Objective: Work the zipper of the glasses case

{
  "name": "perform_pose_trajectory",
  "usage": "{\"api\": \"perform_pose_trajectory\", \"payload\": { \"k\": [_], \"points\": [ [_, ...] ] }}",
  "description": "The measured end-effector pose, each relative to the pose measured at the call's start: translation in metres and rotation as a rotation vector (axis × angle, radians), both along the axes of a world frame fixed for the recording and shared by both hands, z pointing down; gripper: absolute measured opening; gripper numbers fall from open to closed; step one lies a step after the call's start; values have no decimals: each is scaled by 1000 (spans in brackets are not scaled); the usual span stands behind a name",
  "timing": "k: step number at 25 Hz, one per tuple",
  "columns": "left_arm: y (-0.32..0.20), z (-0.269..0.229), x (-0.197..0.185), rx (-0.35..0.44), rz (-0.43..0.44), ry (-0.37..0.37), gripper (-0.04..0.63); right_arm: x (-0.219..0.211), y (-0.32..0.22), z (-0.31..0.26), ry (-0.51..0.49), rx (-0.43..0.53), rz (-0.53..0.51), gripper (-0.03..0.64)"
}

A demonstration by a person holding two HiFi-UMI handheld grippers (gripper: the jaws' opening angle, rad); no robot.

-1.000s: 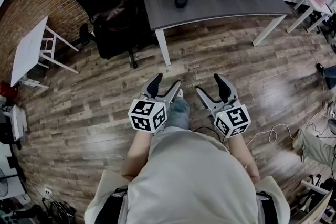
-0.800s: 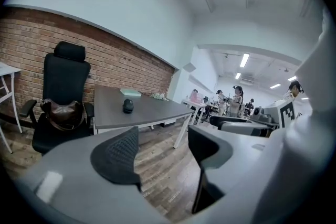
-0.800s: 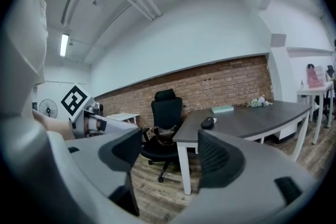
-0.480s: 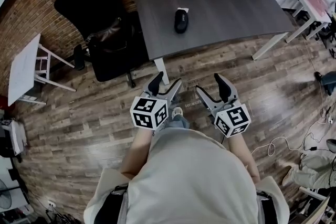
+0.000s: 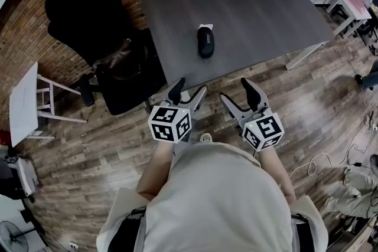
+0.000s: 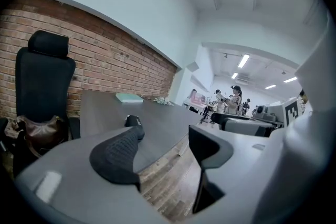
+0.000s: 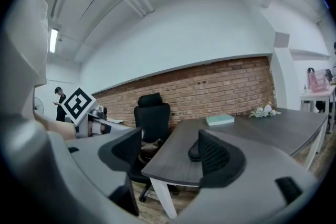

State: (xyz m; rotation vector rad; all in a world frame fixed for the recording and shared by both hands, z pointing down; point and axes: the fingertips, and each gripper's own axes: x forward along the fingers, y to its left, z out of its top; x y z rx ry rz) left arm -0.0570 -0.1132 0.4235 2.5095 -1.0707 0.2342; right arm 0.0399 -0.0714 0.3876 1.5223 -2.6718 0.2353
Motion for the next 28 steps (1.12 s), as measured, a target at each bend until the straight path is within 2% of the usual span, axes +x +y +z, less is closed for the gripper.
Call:
{"api": "perform_pose_trajectory", "payload": {
  "k": [11, 17, 28],
  "points": [
    [-73, 28, 12, -93, -6, 26, 288, 23, -51, 29, -2, -82, 49, 316],
    [-125, 53, 30, -140, -16, 24, 288, 34, -101, 41, -3, -96, 19, 316],
    [-214, 118, 70, -318, -51, 10, 288, 59, -221, 42, 4, -112, -92, 316]
  ]
}}
